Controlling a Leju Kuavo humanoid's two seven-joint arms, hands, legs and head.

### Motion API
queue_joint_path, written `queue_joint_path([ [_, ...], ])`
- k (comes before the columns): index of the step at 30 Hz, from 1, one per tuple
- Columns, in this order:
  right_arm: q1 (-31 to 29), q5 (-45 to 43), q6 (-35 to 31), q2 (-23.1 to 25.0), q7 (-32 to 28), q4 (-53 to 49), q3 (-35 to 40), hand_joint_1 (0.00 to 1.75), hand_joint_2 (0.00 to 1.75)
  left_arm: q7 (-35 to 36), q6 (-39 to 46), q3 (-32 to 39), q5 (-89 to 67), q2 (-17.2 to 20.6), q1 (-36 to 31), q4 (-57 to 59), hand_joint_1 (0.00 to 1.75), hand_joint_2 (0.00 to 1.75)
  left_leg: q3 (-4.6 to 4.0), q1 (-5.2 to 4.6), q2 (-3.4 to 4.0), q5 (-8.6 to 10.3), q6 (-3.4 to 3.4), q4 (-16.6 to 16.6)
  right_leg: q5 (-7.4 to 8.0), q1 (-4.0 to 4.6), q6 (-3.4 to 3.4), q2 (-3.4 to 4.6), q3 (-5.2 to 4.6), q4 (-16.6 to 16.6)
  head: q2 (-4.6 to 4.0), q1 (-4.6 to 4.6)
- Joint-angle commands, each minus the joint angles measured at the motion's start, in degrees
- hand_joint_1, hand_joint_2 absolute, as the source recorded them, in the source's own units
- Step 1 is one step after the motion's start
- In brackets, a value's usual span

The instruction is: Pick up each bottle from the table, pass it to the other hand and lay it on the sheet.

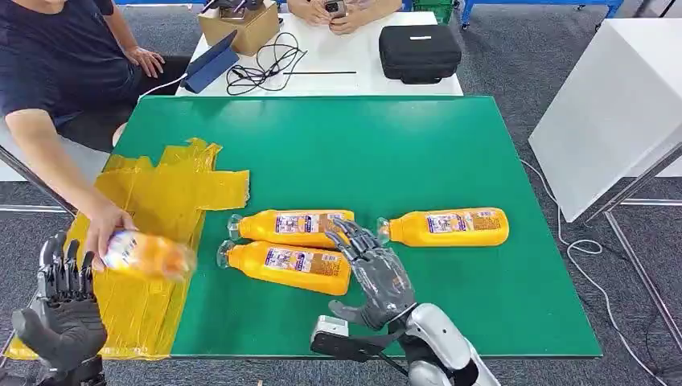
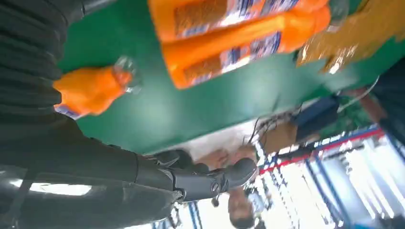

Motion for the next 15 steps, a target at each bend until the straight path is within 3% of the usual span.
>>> queue_joint_path([
  [1, -5.7, -0.5, -0.5, 2.0, 0.6, 13.9, 5.7, 0.0, 1.75, 0.2, 1.8, -7.4, 0.6, 3.9, -5.1, 7.4, 0.0, 0.0, 0.21, 0.01, 0.09, 0.0, -0.04, -0.1, 0.01, 0.01, 0.07, 0.01, 0.2, -0.1, 0.0, -0.02],
  [7, -11.2, -2.9, 2.5, 4.5, 2.1, 19.5, 7.1, 0.0, 1.75, 1.1, 2.4, -9.5, 0.1, 3.3, -7.7, 7.8, 0.0, 0.0, 0.05, -0.04, 0.11, 0.01, -0.02, -0.1, 0.01, -0.04, 0.06, 0.04, 0.05, 0.0, 0.0, 0.0],
  [12, -17.7, -3.8, 4.4, 7.9, 6.6, 25.5, 7.2, 0.0, 1.75, 3.5, 1.5, -12.5, 0.8, 4.0, -17.1, 14.5, 0.0, 0.0, 0.0, -0.03, 0.0, 0.08, -0.06, -0.1, 0.05, -0.04, 0.06, -0.09, 0.01, 0.0, 0.0, 0.0],
  [15, -18.3, -3.1, 4.2, 8.0, 7.6, 27.0, 7.2, 0.0, 1.75, 3.6, 1.5, -13.1, 0.8, 4.1, -17.8, 15.1, 0.0, 0.0, 0.04, 0.02, -0.03, 0.13, -0.06, -0.1, 0.08, 0.01, 0.08, -0.14, 0.06, -0.1, 0.0, 0.0],
])
